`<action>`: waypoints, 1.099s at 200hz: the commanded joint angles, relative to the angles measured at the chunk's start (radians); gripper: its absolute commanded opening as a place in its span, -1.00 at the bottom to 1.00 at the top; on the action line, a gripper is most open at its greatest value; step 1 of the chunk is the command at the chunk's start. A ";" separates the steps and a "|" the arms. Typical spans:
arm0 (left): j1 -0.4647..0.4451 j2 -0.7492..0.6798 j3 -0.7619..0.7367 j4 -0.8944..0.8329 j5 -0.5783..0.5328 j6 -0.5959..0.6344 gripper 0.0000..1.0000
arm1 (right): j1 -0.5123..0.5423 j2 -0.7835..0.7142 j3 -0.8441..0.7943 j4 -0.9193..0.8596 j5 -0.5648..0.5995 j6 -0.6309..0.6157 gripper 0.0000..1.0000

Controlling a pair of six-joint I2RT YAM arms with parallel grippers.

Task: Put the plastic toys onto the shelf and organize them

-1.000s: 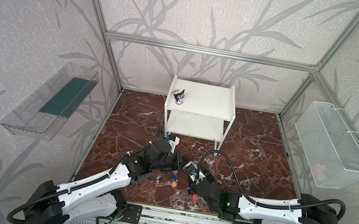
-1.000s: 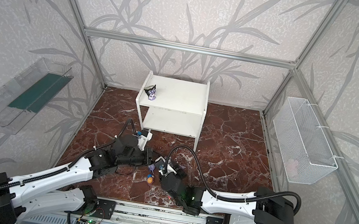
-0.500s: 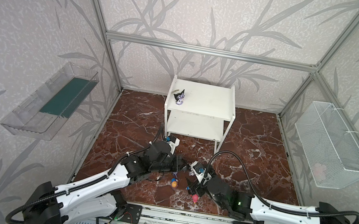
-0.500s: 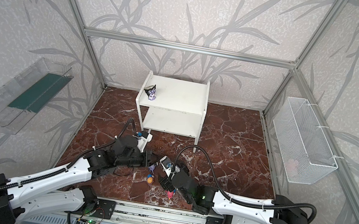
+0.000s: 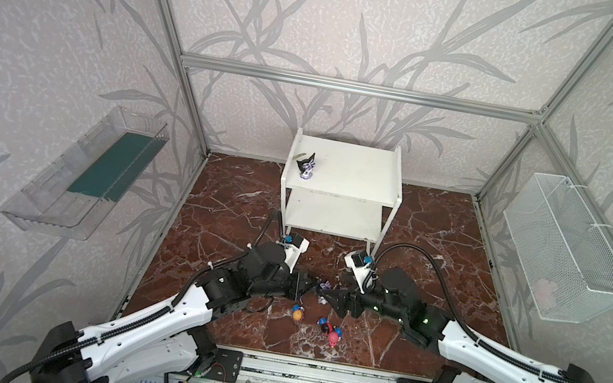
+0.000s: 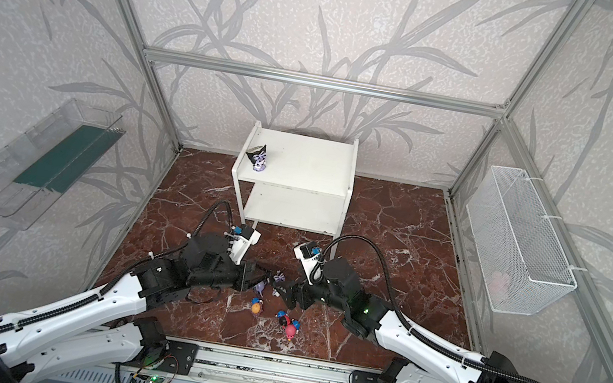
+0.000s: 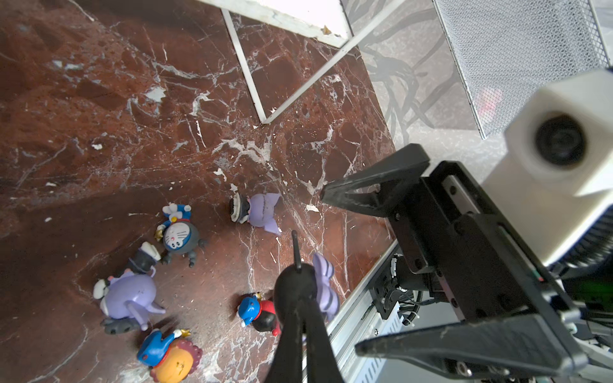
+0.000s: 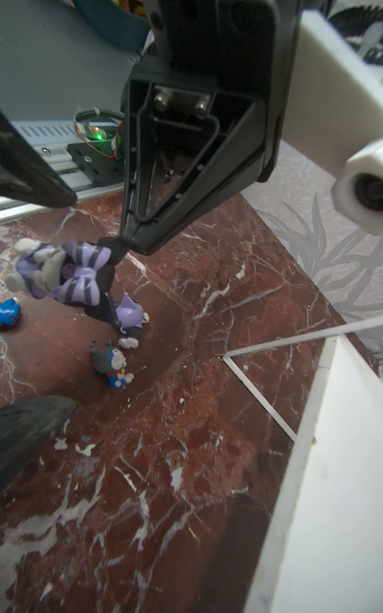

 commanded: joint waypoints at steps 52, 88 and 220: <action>-0.001 -0.021 0.007 0.002 0.043 0.059 -1.00 | -0.002 0.055 0.050 -0.006 -0.081 0.032 0.57; -0.001 -0.018 0.006 0.002 0.052 0.072 -1.00 | -0.002 0.060 0.052 -0.007 -0.072 0.022 0.48; -0.001 -0.002 0.020 0.003 0.077 0.092 -1.00 | -0.020 0.087 0.076 0.008 -0.089 0.003 -0.18</action>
